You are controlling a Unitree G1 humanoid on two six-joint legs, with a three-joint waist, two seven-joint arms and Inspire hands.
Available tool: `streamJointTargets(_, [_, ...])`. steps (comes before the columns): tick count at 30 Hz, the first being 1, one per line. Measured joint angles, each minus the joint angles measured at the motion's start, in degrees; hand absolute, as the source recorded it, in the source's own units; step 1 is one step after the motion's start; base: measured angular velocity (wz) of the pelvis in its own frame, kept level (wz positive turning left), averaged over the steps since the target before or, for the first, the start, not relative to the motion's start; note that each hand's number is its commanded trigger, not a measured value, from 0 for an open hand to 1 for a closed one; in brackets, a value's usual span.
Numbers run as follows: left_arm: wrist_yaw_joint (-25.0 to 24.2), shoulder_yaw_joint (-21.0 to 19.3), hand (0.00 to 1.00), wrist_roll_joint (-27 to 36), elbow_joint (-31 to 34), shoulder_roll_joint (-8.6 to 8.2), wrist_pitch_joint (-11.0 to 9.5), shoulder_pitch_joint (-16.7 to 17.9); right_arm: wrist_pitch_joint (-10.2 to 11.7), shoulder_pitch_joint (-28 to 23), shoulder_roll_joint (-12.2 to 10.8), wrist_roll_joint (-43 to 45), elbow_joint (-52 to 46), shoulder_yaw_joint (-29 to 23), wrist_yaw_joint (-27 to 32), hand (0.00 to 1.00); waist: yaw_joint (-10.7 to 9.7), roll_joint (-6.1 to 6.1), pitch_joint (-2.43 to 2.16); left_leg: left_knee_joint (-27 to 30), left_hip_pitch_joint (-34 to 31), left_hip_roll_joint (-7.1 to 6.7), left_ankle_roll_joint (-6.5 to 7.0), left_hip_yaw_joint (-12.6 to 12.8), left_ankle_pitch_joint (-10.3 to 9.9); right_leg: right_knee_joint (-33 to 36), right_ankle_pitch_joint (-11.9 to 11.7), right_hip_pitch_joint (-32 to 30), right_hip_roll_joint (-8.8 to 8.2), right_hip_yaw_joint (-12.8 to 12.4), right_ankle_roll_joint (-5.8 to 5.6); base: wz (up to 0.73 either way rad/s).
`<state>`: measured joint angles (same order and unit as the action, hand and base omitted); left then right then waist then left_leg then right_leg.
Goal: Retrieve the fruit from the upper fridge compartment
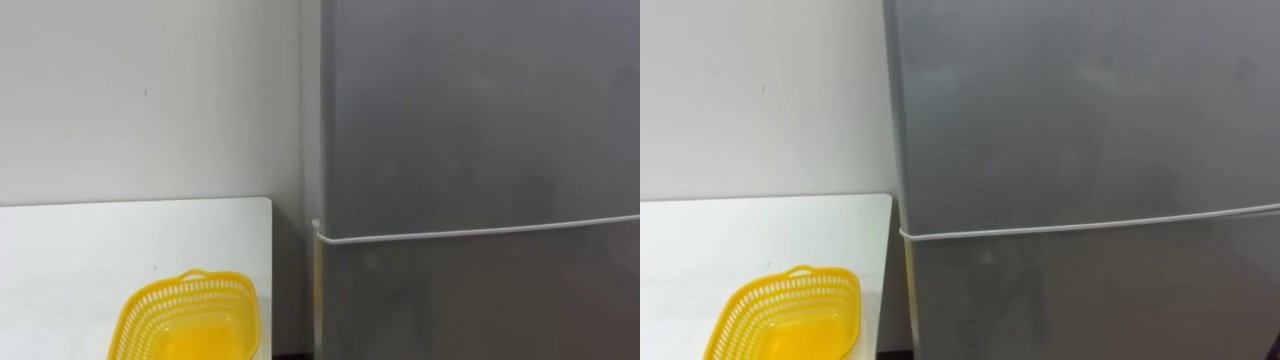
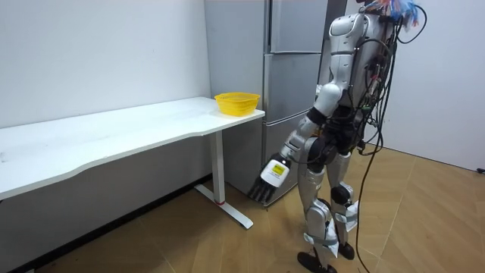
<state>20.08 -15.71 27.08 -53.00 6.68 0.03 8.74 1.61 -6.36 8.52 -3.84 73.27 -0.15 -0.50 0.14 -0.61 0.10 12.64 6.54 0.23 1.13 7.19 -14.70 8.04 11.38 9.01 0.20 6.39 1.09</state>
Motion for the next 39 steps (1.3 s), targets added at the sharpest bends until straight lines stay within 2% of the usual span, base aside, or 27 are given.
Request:
streamJointTargets(1, [0.8, 0.0, 0.00, 1.0, 0.8, 0.08, -0.6, -0.2, 0.0, -0.2, 0.1, 0.4, 0.0, 0.0, 0.0, 0.00, 0.3, 0.03, 0.01, 0.0, 0.0, 0.00, 0.00, 0.0, 0.0, 0.0, 0.0, 0.0, 0.01, -0.1, 0.00, -0.05])
streamJointTargets(3, [5.2, -0.7, 0.00, 3.1, 9.5, 0.11, -1.0, 0.7, -0.1, -1.1, 0.1, 2.7, -1.1, 0.0, 0.2, 0.00, 0.9, 0.01, 0.05, -0.1, 0.1, -0.02, 0.00, 0.1, 0.0, 0.0, 0.0, -0.3, 0.03, -0.1, 0.00, 0.00])
streamJointTargets(4, [6.3, -1.2, 0.00, 3.1, 11.8, 0.10, -1.1, 0.7, -0.1, -1.3, 0.2, 3.7, -1.2, 0.0, 0.3, 0.00, 1.2, 0.00, 0.05, -0.2, 0.1, -0.01, 0.00, 0.1, 0.0, 0.1, 0.0, -0.3, 0.05, 0.0, 0.00, 0.00])
streamJointTargets(5, [8.4, -2.0, 0.00, 2.4, 15.6, 0.20, -2.4, 0.7, -0.4, -1.7, 0.2, 5.7, -1.8, -0.2, 0.3, 0.00, 1.9, 0.08, 0.02, -0.2, 0.1, 0.02, 0.00, 0.1, 0.0, 0.2, 0.0, -0.3, 0.07, 0.0, 0.00, 0.00])
streamJointTargets(6, [10.7, -2.8, 0.00, 1.4, 19.4, 0.31, -3.7, 1.0, -0.4, -1.8, 0.2, 7.3, -2.3, -1.0, 0.3, 0.00, 1.9, 0.30, 0.01, -0.1, 0.1, 0.03, 0.00, 0.1, 0.0, 0.3, 0.0, -0.3, 0.07, 0.0, 0.00, 0.00])
streamJointTargets(7, [12.0, -3.1, 0.00, 0.7, 21.8, 0.31, -4.1, 1.3, -0.4, -1.8, 0.2, 7.8, -2.6, -1.3, 0.3, 0.00, 1.9, 0.38, 0.00, -0.2, 0.0, 0.03, 0.00, 0.1, 0.0, 0.4, 0.0, -0.5, 0.07, 0.0, 0.00, 0.00])
streamJointTargets(8, [14.5, -3.4, 0.00, -0.5, 25.7, 0.48, -5.6, 1.4, -0.4, -1.8, 0.4, 8.4, -3.0, -1.3, 0.4, 0.00, 2.0, 0.52, 0.00, -0.3, 0.0, 0.03, 0.01, 0.1, 0.0, 0.6, 0.0, -0.7, 0.06, 0.1, 0.00, -0.03])
streamJointTargets(9, [16.8, -3.5, 0.00, -0.9, 27.9, 0.95, -7.8, 1.4, -0.4, -1.8, 0.6, 8.4, -3.1, -1.3, 0.4, 0.00, 2.1, 0.78, -0.11, -0.5, 0.1, 0.01, 0.02, 0.1, 0.0, 0.6, 0.0, -0.8, 0.06, 0.1, -0.01, 0.00])
streamJointTargets(11, [19.8, -3.5, 0.00, -0.9, 30.3, 1.16, -9.4, 1.3, -0.3, -1.9, 0.8, 8.3, -3.2, -1.3, 0.6, 0.00, 2.0, 1.37, -0.29, -0.5, 0.3, -0.03, 0.03, 0.0, 0.0, 0.7, 0.0, -0.6, 0.01, 0.1, -0.01, 0.00])
streamJointTargets(13, [22.6, -3.6, 0.00, -0.9, 33.8, 1.03, -9.7, 1.7, -0.3, -2.3, 0.9, 8.6, -3.2, -1.3, 0.7, 0.00, 1.9, 1.53, -0.34, -0.5, 0.6, -0.11, 0.05, -0.2, 0.0, 0.7, 0.0, -0.5, -0.04, 0.1, -0.01, 0.00])
streamJointTargets(14, [24.2, -3.6, 0.00, -0.9, 36.4, 1.02, -10.1, 2.0, -0.3, -2.6, 0.9, 9.1, -3.2, -1.2, 0.6, 0.00, 1.9, 1.76, -0.12, -0.5, 0.9, -0.13, 0.05, -0.6, 0.0, 0.6, 0.0, -0.1, 0.00, 0.1, -0.01, 0.00])
streamJointTargets(15, [25.5, -3.7, 0.00, -1.0, 38.6, 1.02, -11.0, 2.1, -0.3, -2.8, 0.9, 9.8, -3.2, -1.2, 0.6, 0.00, 2.0, 1.68, -0.25, -0.5, 1.1, -0.19, 0.05, -1.2, 0.0, 0.6, 0.0, 0.1, 0.01, 0.1, -0.01, 0.00])
streamJointTargets(17, [26.9, -4.0, 0.00, -2.4, 41.5, 1.04, -12.0, 2.1, -0.4, -2.9, 0.9, 10.9, -3.3, -1.1, 0.5, 0.00, 1.9, 1.51, -0.20, -0.5, 1.1, -0.20, 0.05, -1.4, 0.0, 0.6, 0.0, 0.1, 0.07, 0.1, -0.01, 0.00])
streamJointTargets(21, [29.1, -3.7, 0.00, -5.9, 49.3, 1.10, -12.2, 1.8, -0.5, -3.2, 0.8, 13.5, -3.2, -1.0, -0.2, 0.00, 1.5, 1.47, -0.10, -0.5, 1.0, -0.61, 0.33, -2.9, 0.2, 0.6, 0.0, 0.1, -0.05, 0.2, -0.01, 0.01])
streamJointTargets(24, [29.3, -3.5, 0.00, -8.3, 53.8, 1.16, -12.4, 1.3, -0.6, -3.3, 0.8, 13.9, -3.1, -0.1, -0.4, 0.00, 1.5, 1.33, -0.02, -0.5, 1.0, -0.73, 0.42, -3.2, 0.3, 0.6, 0.0, 0.1, -0.09, 0.2, -0.03, 0.00])
streamJointTargets(27, [29.1, -3.3, 0.00, -9.3, 61.1, 1.16, -12.5, 1.2, -0.7, -3.6, 0.7, 14.8, -2.1, 0.0, -0.6, 0.00, 0.9, 1.09, -0.01, -0.9, 0.9, -1.03, 0.57, -4.6, 0.3, 0.6, 0.0, 0.1, -0.13, 0.2, -0.03, 0.04])
streamJointTargets(29, [28.0, -3.0, 0.00, -10.3, 66.5, 1.43, -12.7, 0.8, -1.9, -3.6, 0.6, 15.9, -1.9, 0.0, -1.0, 0.00, 0.2, 1.13, -0.01, -0.8, 0.9, -1.03, 0.59, -4.8, 0.4, 0.6, 0.0, 0.2, -0.10, 0.2, -0.03, 0.00])
streamJointTargets(31, [26.5, -2.6, 0.00, -10.9, 69.9, 1.85, -12.7, 0.2, -1.9, -3.7, 0.5, 17.2, -1.4, 0.0, -1.7, 0.00, -0.4, 1.28, 0.09, -0.8, 1.0, -1.02, 0.58, -5.0, 0.4, 0.6, 0.0, 0.3, -0.07, 0.3, -0.03, 0.02])
streamJointTargets(33, [23.0, -0.8, 0.00, -11.6, 74.6, 2.27, -12.8, -0.5, -2.2, -3.6, 0.2, 18.0, 0.3, 0.0, -2.8, 0.00, -1.3, 1.30, 0.33, -0.8, 1.1, -1.02, 0.58, -5.2, 0.4, 0.6, 0.0, 0.5, -0.14, 0.8, -0.03, 0.06])
streamJointTargets(37, [16.1, 2.0, 0.00, -11.5, 77.1, 2.32, -12.6, -1.9, -2.9, -3.0, 0.0, 19.2, 1.6, 0.1, -4.5, 0.00, -1.5, 1.51, 0.72, -0.7, 0.9, -0.98, 0.58, -5.0, 0.4, 0.7, 0.0, 0.0, -0.13, 0.5, -0.03, -0.04])
streamJointTargets(38, [14.0, 3.3, 0.00, -10.5, 78.0, 2.45, -12.3, -2.3, -3.4, -2.6, 0.0, 19.3, 2.1, 0.2, -4.8, 0.00, -2.0, 1.56, 0.93, -0.7, 0.8, -1.00, 0.59, -5.0, 0.4, 0.7, 0.0, 0.0, -0.15, 0.3, -0.03, 0.00])
streamJointTargets(39, [11.9, 5.2, 0.00, -10.2, 78.6, 2.80, -11.7, -2.8, -4.3, -2.5, 0.0, 19.7, 2.0, 0.2, -5.4, 0.00, -2.2, 1.65, 0.94, -0.7, 0.7, -1.01, 0.59, -5.0, 0.4, 0.6, 0.0, 0.0, -0.13, 0.1, -0.05, 0.00])
